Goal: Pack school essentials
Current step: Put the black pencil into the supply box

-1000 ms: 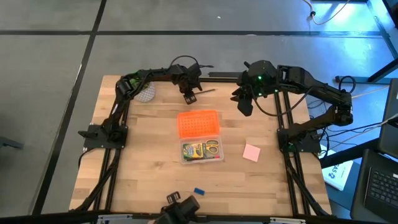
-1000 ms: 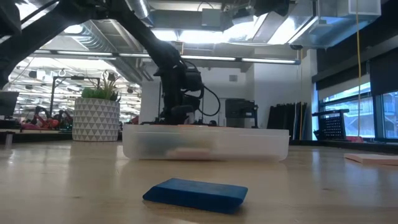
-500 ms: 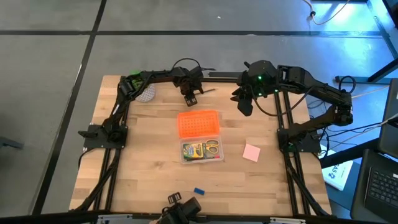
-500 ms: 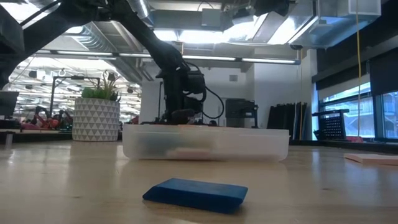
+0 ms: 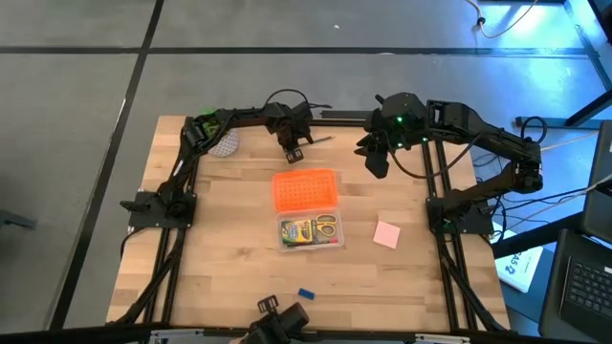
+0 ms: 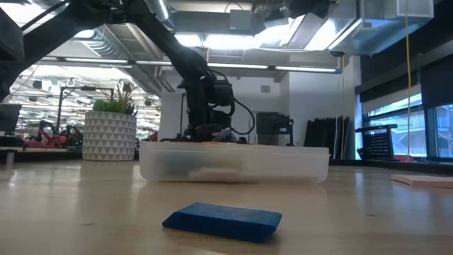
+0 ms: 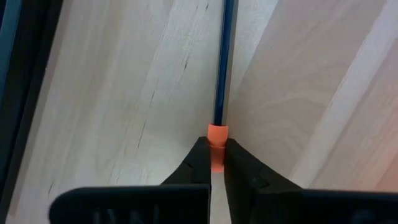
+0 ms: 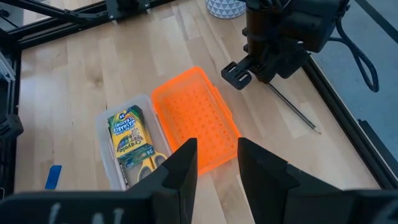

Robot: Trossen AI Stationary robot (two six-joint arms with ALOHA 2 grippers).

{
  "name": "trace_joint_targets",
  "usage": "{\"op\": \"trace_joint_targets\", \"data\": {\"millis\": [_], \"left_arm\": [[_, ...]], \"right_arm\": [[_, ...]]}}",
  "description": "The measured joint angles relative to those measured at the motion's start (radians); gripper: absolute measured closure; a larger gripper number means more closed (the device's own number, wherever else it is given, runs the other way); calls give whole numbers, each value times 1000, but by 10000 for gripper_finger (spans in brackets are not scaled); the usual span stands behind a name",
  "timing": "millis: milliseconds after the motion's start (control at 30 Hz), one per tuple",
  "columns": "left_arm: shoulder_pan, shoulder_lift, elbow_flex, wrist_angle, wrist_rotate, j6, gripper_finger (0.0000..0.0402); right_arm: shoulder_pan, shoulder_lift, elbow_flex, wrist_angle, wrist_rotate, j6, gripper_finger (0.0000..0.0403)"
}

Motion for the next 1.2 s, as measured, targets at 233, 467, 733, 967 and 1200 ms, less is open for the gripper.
{"op": "trace_joint_targets", "data": {"millis": [233, 467, 733, 967, 1200], "left_arm": [[0, -4, 5, -28, 0, -13, 392], [-11, -5, 87, -178, -6, -33, 392], [-59, -6, 214, -364, -5, -52, 392], [-132, -9, 314, -486, -3, -87, 390], [-217, -10, 398, -619, -7, -178, 389]], "right_arm": [[0, 0, 0, -8, 0, 0, 286], [0, 0, 0, -23, 0, 0, 286], [0, -3, 0, -58, -19, 0, 286], [8, -40, 0, -124, -36, 4, 286], [37, -109, 0, -146, -37, 6, 286]]}}
